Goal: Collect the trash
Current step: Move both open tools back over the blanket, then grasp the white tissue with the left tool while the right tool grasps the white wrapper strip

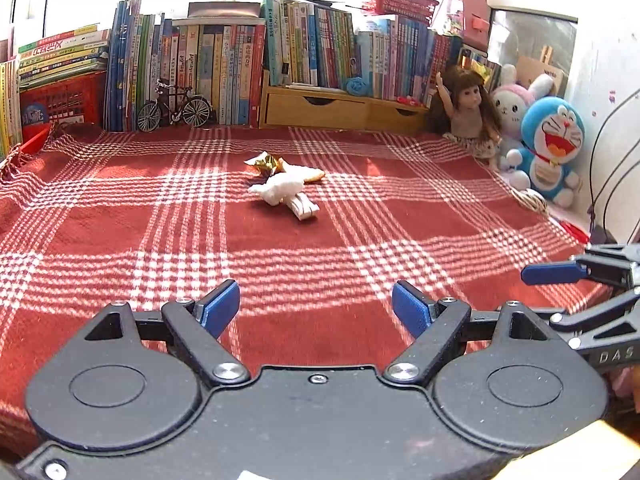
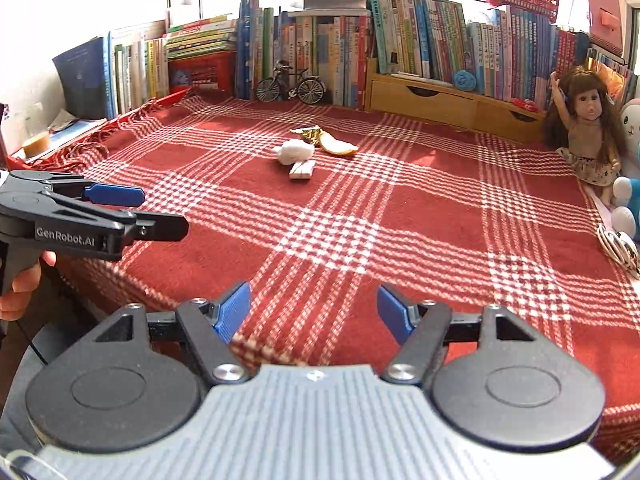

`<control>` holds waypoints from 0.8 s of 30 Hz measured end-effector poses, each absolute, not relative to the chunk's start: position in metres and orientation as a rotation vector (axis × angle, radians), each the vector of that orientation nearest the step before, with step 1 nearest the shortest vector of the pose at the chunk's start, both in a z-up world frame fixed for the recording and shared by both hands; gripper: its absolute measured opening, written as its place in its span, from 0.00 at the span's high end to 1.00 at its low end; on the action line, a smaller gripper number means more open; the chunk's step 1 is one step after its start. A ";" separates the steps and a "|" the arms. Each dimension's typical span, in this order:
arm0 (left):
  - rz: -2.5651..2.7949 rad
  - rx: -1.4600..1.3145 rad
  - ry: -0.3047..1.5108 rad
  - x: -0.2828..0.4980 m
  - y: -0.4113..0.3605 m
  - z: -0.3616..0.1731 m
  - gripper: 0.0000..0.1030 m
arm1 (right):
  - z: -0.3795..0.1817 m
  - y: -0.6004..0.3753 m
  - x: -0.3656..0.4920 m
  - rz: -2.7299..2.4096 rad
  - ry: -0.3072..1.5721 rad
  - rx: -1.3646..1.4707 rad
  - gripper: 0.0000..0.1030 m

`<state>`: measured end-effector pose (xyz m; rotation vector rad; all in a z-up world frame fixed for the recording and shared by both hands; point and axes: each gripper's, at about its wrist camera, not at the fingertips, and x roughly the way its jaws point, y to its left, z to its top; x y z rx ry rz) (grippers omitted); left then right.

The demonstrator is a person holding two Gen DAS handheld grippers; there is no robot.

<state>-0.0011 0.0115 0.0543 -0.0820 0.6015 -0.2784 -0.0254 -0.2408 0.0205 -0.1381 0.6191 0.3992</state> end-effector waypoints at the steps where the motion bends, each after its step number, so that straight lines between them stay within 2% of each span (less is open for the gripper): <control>1: -0.268 -0.098 0.606 0.012 0.014 0.057 0.20 | 0.020 -0.240 -0.017 0.391 0.618 -0.137 0.22; 12: -0.153 -0.189 0.654 0.177 -0.004 0.039 0.21 | 0.012 -0.209 0.057 0.403 0.620 -0.121 0.22; 15: -0.170 -0.247 0.718 0.204 -0.007 0.028 0.30 | 0.009 -0.199 0.075 0.417 0.633 -0.118 0.22; 18: -0.158 -0.298 0.754 0.222 -0.005 0.021 0.55 | 0.007 -0.190 0.092 0.438 0.653 -0.100 0.22; 19: -0.152 -0.299 0.761 0.226 -0.005 0.020 0.68 | 0.006 -0.187 0.097 0.446 0.659 -0.094 0.23; 20: -0.147 -0.290 0.767 0.230 -0.004 0.020 0.74 | 0.005 -0.183 0.101 0.451 0.661 -0.090 0.23; 24: -0.169 -0.287 0.763 0.232 0.001 0.023 0.75 | 0.001 -0.168 0.119 0.460 0.678 -0.084 0.23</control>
